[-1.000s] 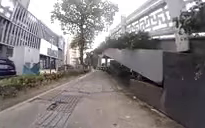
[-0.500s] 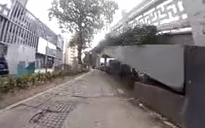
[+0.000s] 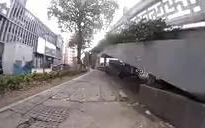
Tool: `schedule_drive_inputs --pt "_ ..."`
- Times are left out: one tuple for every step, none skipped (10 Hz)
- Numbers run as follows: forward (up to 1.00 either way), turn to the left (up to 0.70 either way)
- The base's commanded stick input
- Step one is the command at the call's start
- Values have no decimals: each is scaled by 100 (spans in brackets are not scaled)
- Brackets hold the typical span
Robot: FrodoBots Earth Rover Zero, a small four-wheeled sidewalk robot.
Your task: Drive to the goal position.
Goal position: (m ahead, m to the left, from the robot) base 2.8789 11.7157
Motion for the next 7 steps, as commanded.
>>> schedule_drive_inputs --pt "45 0" --pt "0 0" --pt "0 0" --pt "0 0" --pt "0 0" --pt "0 0" --pt "0 0"
